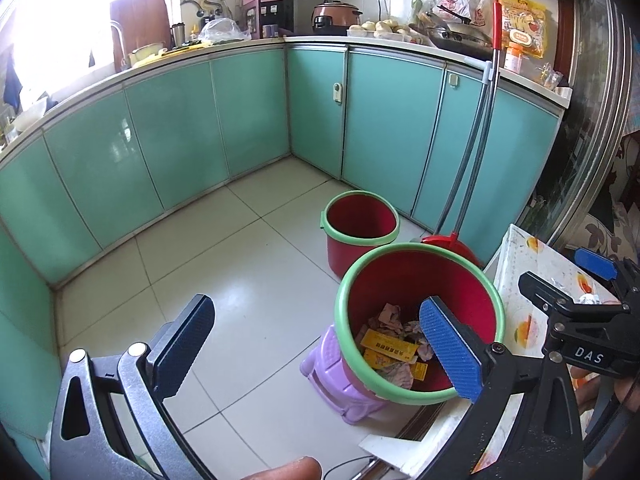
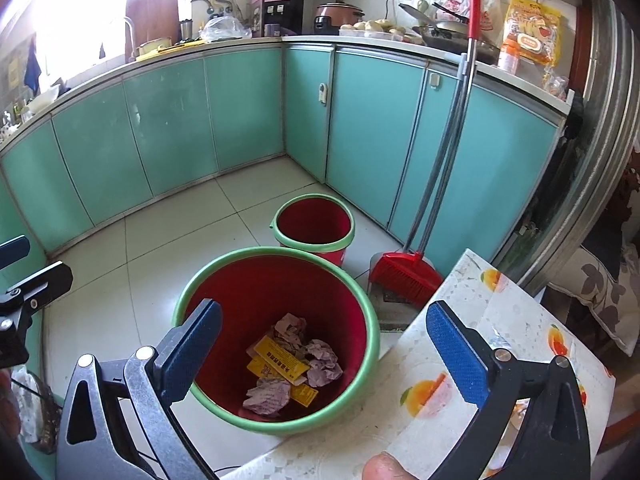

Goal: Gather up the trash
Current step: 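Move both tools back over the table toward the remaining trash, then grasp the pink-and-foil wrapper bundle with the left tool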

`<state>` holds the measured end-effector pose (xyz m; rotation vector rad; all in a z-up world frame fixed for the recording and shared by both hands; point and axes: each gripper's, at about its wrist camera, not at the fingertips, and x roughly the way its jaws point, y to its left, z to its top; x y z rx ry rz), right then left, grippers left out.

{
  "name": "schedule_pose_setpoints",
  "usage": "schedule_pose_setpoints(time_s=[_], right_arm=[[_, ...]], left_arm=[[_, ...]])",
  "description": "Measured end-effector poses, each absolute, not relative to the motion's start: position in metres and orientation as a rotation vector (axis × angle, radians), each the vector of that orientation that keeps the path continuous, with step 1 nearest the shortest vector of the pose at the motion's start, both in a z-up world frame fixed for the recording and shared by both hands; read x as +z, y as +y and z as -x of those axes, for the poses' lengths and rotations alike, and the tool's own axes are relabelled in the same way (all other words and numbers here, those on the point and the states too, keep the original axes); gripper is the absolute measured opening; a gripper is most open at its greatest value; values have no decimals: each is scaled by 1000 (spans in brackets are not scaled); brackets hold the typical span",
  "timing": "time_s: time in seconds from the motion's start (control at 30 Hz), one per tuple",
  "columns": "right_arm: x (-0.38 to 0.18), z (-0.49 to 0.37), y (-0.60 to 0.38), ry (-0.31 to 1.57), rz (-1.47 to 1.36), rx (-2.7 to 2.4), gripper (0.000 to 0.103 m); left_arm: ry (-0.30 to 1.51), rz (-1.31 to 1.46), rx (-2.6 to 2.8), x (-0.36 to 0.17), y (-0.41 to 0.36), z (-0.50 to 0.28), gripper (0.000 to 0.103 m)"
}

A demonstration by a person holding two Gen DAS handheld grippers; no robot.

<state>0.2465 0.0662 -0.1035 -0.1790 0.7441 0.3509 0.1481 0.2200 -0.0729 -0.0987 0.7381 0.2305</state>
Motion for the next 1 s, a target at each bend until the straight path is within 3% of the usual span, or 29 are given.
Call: schedule_pose_setpoints(time_s=[0.53, 1.0], right_arm=[[-81, -157, -141, 741, 58, 87, 102], [-94, -93, -322, 789, -41, -174, 102]], left_arm=[[739, 0, -44, -52, 84, -157, 103], [881, -102, -314, -90, -69, -178, 103]])
